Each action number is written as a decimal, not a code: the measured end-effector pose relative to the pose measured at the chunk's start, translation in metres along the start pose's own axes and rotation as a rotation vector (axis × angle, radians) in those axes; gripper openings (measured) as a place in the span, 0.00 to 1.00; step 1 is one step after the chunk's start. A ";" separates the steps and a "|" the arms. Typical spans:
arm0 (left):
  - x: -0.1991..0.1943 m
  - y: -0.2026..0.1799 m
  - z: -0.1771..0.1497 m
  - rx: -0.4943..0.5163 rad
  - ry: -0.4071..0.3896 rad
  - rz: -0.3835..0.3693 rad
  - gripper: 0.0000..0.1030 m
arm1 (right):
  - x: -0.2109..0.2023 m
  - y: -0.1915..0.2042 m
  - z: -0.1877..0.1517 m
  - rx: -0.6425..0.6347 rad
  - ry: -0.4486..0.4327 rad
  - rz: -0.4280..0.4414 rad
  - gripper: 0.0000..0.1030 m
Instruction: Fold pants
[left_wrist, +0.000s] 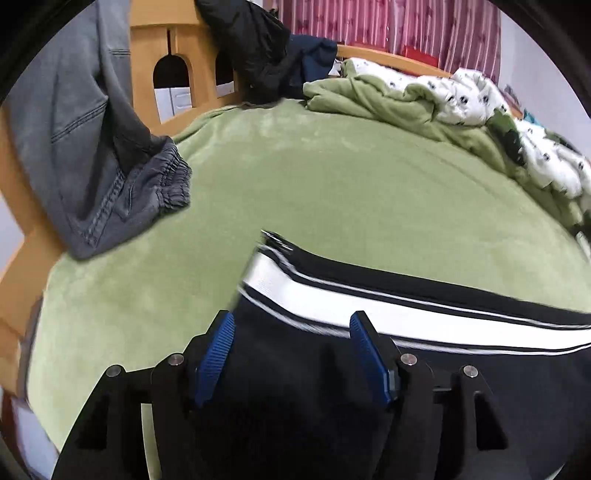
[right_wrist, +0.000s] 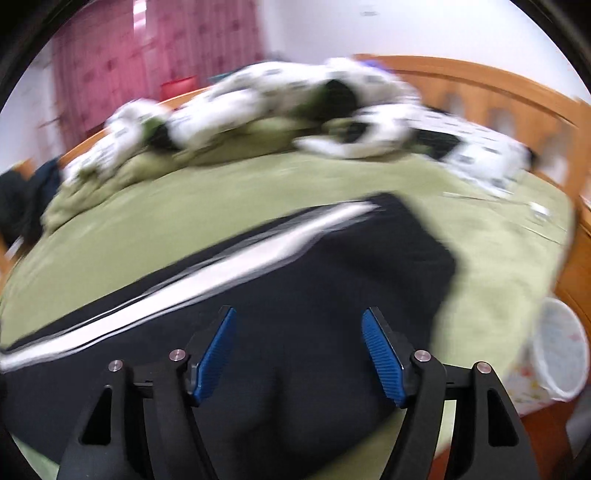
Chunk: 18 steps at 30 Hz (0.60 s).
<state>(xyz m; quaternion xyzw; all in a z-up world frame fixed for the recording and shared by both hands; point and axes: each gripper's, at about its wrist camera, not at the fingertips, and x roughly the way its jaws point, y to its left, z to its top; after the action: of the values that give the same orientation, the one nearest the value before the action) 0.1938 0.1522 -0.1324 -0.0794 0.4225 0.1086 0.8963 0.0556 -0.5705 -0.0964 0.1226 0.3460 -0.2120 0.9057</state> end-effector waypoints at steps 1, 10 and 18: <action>-0.014 -0.005 -0.007 -0.024 -0.003 -0.042 0.61 | 0.003 -0.022 0.001 0.038 -0.010 -0.020 0.69; -0.036 -0.049 -0.048 -0.060 0.009 -0.127 0.61 | 0.103 -0.100 -0.003 0.292 0.147 0.179 0.69; -0.049 -0.053 -0.054 -0.079 0.034 -0.133 0.61 | 0.121 -0.102 0.040 0.325 0.066 0.269 0.28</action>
<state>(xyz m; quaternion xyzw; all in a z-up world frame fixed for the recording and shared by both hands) 0.1372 0.0822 -0.1261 -0.1447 0.4269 0.0640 0.8904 0.1114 -0.7114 -0.1568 0.3191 0.3171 -0.1380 0.8823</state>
